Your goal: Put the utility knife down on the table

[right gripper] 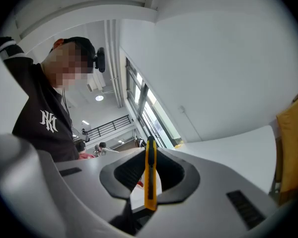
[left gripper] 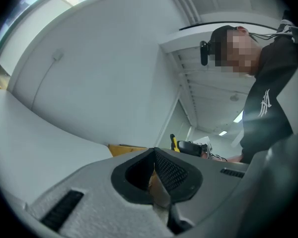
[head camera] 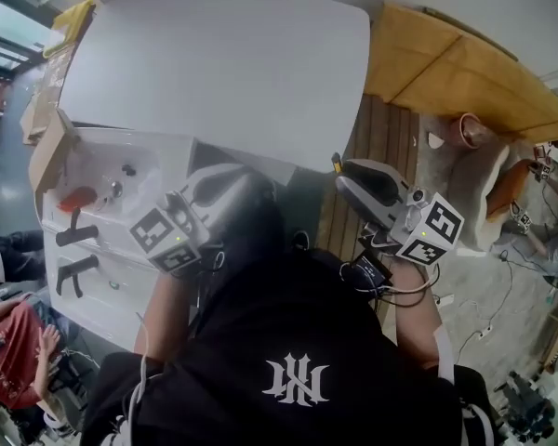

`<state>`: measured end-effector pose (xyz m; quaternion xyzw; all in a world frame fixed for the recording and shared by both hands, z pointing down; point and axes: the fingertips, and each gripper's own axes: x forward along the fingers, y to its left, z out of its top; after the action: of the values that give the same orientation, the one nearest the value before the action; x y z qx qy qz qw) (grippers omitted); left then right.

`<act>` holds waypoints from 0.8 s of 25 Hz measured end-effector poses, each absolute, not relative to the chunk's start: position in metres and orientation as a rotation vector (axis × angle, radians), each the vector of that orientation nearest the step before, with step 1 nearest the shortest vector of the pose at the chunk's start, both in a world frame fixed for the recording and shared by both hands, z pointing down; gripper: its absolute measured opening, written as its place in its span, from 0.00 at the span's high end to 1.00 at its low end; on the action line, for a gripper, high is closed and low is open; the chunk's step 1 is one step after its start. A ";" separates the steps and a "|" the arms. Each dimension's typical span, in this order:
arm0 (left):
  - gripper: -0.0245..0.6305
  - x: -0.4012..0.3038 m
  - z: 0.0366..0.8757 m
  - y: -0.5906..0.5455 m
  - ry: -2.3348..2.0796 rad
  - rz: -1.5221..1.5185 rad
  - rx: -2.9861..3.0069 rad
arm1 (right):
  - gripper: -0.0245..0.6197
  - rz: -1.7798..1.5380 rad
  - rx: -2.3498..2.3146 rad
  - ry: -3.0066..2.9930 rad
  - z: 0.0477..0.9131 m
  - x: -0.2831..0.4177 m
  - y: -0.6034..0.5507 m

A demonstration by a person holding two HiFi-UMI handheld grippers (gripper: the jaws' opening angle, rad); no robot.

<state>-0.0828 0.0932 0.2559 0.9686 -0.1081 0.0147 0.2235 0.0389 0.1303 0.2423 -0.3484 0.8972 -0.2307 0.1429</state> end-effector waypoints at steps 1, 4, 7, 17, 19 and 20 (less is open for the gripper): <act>0.95 -0.080 0.252 0.076 -0.279 0.005 2.668 | 0.87 -0.669 -1.026 2.585 0.240 0.041 0.115; 0.95 -0.068 0.248 0.030 -0.204 -0.088 2.633 | 0.87 -0.654 -1.082 2.613 0.229 0.046 0.072; 0.95 -0.056 0.262 -0.006 -0.149 -0.062 2.595 | 0.87 -0.631 -1.127 2.622 0.214 0.052 0.037; 0.95 -0.022 0.310 -0.107 -0.145 -0.045 2.536 | 0.87 -0.692 -1.193 2.650 0.241 0.078 -0.053; 0.95 -0.012 0.315 -0.122 -0.182 -0.059 2.513 | 0.87 -0.738 -1.157 2.642 0.255 0.092 -0.068; 0.95 -0.005 0.318 -0.130 -0.205 -0.060 2.500 | 0.87 -0.759 -1.132 2.637 0.263 0.101 -0.077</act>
<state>-0.0052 -0.1299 0.3184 0.9470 -0.0777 -0.0228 0.3108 0.1008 -0.0765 0.2630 -0.3800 0.8850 -0.2548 0.0862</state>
